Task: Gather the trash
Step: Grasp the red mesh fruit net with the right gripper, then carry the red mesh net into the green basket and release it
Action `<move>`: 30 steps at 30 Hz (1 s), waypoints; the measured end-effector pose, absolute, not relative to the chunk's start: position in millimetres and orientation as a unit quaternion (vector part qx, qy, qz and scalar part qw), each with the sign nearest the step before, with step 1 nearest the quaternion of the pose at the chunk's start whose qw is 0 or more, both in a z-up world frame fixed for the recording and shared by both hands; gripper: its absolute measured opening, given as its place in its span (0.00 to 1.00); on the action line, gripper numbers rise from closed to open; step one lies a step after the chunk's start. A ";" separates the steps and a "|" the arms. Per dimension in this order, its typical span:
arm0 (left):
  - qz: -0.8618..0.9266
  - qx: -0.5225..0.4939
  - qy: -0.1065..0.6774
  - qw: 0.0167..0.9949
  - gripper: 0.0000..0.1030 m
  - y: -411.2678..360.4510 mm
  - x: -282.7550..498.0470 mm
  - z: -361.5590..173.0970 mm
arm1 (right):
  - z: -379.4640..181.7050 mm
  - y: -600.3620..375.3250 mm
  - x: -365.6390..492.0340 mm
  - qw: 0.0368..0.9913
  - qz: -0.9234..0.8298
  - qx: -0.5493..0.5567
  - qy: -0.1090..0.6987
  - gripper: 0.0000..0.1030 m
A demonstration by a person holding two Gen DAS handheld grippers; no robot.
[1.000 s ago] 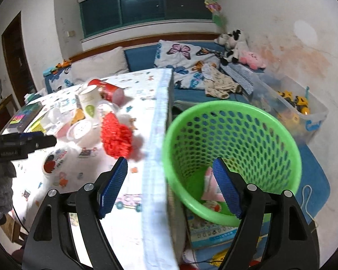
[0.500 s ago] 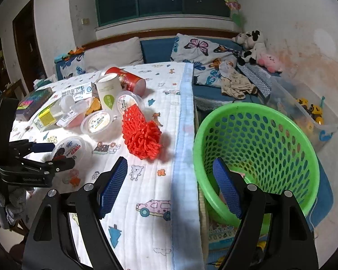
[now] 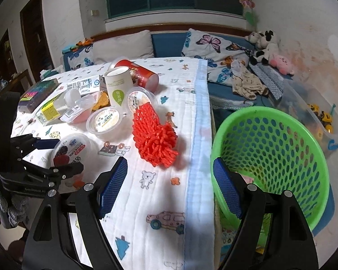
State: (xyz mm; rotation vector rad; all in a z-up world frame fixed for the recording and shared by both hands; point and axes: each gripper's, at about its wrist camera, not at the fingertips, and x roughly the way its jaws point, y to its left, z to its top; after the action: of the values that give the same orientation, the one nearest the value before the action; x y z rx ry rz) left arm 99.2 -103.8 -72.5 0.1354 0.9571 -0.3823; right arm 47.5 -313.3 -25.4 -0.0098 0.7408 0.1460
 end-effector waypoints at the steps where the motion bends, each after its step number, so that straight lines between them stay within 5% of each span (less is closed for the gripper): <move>1: -0.183 0.065 0.458 0.867 0.88 -104.5 98.9 -73.3 | -25.9 -312.4 49.9 0.929 0.074 -0.005 0.363 0.76; 25: -0.194 0.039 0.418 0.887 0.85 -82.9 81.8 -44.2 | -53.5 -294.7 104.6 0.910 0.109 -0.020 0.400 0.74; 30: -0.192 0.031 0.404 0.894 0.85 -77.5 80.6 -30.9 | -59.8 -293.4 111.8 0.907 0.105 -0.016 0.407 0.59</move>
State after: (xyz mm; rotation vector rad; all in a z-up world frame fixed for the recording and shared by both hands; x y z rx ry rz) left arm 80.6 -77.5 -30.9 0.0646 0.8387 -0.3979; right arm 111.8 -293.4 -59.8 -0.0321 0.8398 0.2175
